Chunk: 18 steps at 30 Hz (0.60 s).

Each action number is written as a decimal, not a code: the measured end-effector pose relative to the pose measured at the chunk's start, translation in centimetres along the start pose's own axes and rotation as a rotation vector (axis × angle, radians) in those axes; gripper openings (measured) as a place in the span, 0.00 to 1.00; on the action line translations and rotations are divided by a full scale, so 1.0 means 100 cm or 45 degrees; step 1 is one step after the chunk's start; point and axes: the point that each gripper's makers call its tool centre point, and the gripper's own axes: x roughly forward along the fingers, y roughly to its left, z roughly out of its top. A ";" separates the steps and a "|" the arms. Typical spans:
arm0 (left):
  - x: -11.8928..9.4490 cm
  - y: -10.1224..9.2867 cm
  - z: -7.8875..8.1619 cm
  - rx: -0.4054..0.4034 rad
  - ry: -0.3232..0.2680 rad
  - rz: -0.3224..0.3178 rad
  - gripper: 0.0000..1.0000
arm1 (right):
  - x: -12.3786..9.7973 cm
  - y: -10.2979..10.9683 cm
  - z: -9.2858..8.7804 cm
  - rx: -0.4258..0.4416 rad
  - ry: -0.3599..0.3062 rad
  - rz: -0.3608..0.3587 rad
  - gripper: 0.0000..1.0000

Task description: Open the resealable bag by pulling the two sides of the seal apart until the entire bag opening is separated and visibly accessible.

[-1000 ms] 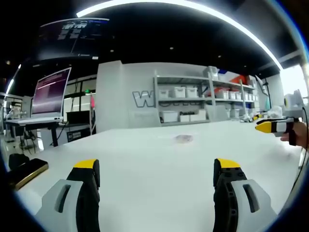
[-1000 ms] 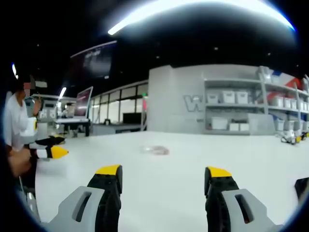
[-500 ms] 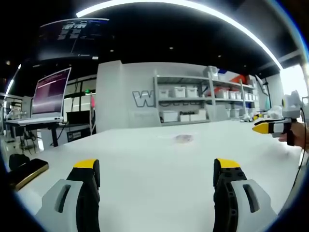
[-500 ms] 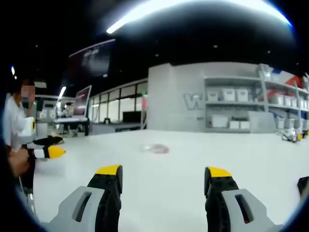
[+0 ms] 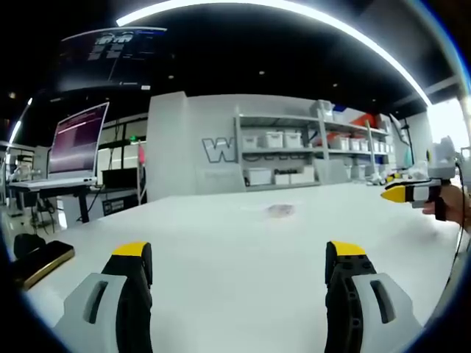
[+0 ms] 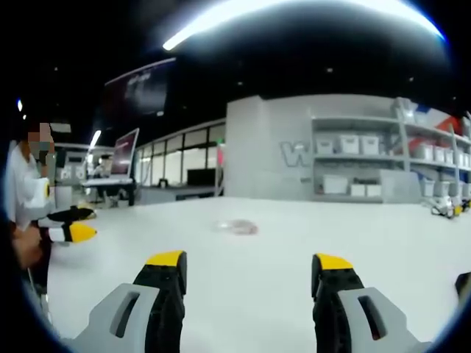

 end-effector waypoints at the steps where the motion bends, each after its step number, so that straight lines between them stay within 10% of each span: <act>1: 0.000 0.000 0.000 0.000 0.000 -0.001 0.97 | 0.000 0.000 0.000 0.000 0.000 0.000 0.69; 18: 0.000 0.002 0.001 0.002 0.001 0.002 0.97 | 0.011 -0.002 0.001 -0.003 0.006 -0.004 0.69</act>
